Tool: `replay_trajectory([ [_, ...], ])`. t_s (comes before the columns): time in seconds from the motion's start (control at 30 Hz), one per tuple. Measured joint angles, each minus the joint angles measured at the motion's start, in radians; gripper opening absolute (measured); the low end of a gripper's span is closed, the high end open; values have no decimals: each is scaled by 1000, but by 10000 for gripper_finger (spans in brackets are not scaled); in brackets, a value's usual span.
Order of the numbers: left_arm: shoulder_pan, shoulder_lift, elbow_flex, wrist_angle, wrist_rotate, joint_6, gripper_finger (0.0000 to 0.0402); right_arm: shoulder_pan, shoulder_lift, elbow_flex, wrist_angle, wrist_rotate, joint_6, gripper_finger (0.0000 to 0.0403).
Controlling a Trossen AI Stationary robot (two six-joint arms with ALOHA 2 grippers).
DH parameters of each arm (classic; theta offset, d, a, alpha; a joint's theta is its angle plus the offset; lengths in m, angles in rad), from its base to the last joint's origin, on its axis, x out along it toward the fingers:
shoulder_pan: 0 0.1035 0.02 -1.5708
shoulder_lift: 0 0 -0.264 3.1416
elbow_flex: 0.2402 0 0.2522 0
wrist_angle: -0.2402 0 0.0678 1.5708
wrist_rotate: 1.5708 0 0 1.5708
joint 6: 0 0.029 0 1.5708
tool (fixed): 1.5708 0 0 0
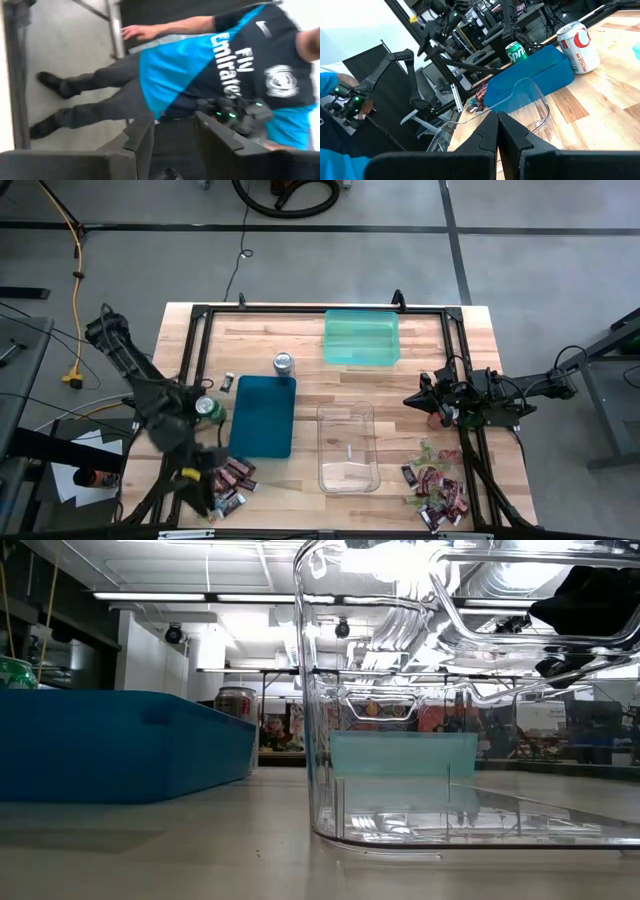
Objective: Sort candy
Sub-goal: Put the chocolate peanut bar into the green bin
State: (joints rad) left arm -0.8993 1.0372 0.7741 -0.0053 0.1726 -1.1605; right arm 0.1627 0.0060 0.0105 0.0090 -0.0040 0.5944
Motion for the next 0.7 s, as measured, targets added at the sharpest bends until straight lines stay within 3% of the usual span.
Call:
replay_trajectory([
  [0.1, -41, 68, 76, -162, -73, 15, 128, 0, 0, 0, 0, 0, 0, 0],
  [0.27, -68, 232, 265, -646, -138, 170, 129, 0, 0, 0, 0, 0, 0, 0],
  [0.37, -91, 333, 326, -840, -220, 265, 129, 0, 0, 0, 0, 0, 0, 0],
  [0.7, -144, 581, 290, -881, -359, 486, 129, 0, 0, 0, 0, 0, 0, 0],
])
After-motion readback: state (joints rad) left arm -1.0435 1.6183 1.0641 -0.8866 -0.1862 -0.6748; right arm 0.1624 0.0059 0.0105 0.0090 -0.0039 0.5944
